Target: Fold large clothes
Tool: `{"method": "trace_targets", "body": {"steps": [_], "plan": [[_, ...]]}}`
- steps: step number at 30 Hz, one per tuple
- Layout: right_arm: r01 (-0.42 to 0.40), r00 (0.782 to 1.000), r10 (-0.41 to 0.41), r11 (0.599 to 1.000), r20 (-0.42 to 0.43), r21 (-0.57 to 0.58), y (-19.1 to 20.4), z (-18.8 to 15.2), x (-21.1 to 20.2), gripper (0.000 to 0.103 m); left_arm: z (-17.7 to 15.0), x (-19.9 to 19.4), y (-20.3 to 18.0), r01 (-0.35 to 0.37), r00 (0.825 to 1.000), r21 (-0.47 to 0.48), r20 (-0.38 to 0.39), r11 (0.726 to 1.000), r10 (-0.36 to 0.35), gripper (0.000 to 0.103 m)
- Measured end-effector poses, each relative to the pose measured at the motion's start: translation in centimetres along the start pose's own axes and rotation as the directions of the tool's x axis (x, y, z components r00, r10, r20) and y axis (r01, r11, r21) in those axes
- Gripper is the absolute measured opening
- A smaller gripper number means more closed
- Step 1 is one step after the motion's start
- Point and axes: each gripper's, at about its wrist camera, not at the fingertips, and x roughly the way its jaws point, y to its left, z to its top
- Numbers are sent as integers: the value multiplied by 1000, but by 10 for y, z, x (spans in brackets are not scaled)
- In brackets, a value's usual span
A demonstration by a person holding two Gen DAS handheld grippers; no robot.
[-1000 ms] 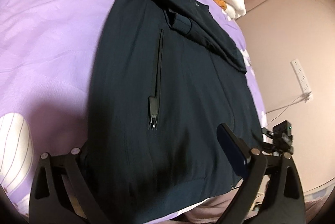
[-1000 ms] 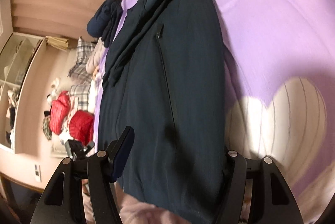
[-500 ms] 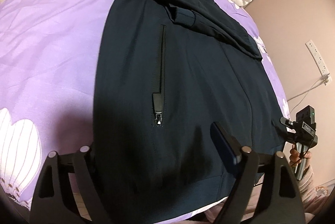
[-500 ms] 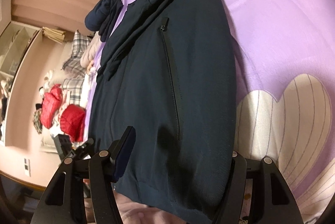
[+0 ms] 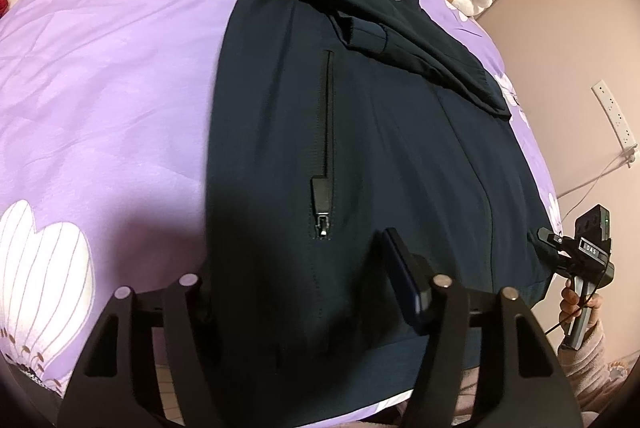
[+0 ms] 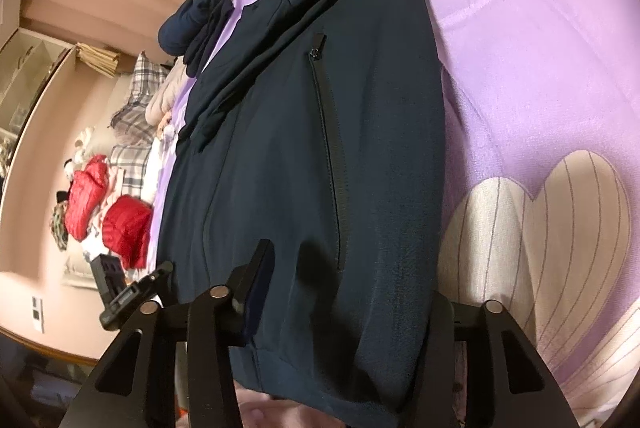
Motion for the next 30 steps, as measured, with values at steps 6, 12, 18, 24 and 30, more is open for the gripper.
{"method": "trace_targets", "body": {"steps": [6, 12, 18, 24, 30], "plan": [[23, 1000, -23, 999, 18, -23, 6, 0, 1, 41, 0, -3, 9, -6, 1000, -48, 4, 999, 6, 45], [37, 998, -35, 999, 43, -39, 12, 0, -2, 22, 1, -4, 11, -16, 1000, -57, -4, 998, 16, 27], [28, 996, -22, 997, 85, -72, 20, -1, -7, 19, 0, -5, 8, -27, 1000, -56, 0, 998, 27, 24], [30, 993, -18, 994, 119, -101, 29, 2, -13, 15, 2, -14, 8, -10, 1000, -55, 27, 998, 11, 10], [-26, 988, 42, 994, 149, -108, 35, 5, -19, 14, 6, -25, 9, 56, 997, -78, 54, 995, -52, 6]]}}
